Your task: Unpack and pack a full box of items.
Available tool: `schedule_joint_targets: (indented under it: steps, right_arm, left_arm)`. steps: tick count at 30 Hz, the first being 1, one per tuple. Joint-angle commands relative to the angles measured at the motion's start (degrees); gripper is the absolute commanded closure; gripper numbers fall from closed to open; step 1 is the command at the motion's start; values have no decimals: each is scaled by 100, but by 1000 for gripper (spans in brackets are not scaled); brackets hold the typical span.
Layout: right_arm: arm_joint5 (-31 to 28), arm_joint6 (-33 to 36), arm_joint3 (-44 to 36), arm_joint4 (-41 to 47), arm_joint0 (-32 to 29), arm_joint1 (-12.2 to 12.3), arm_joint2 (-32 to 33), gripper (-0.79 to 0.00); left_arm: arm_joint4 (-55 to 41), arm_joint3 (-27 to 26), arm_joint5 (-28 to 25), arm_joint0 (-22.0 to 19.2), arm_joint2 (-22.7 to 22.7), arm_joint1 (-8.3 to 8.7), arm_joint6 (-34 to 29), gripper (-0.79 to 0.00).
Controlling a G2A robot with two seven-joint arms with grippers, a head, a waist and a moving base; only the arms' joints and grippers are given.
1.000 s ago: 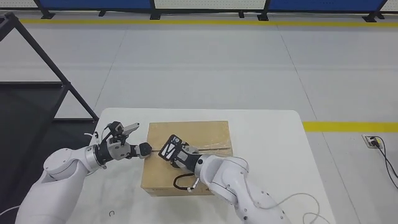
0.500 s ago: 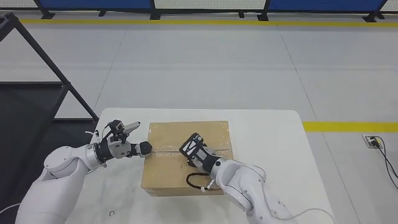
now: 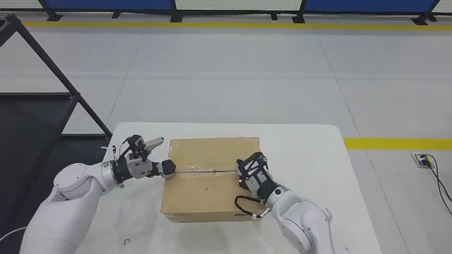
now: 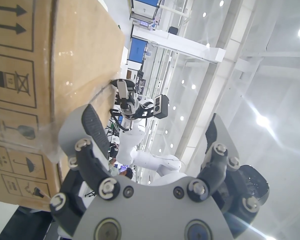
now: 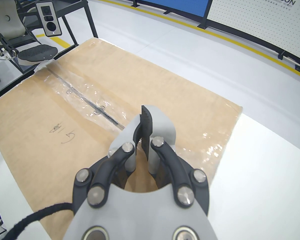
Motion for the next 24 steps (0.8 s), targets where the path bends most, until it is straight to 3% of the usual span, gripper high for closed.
schedule_joint_targets:
  steps: [1,16,24]
  right_arm:
    - [33,-62,-60,31,-98,21,121,0]
    - [328,-388,-301,1054,-602,115,917,0]
    - [-413,-482,-363,2309,-558,137,1046,0]
  left_arm:
    - [13,-6,14,-7,10,-3,6,-785]
    - [63,-49,36,-19,35,-17,27,-785]
    - [76,-59,39,-33,80,-36,32,-785]
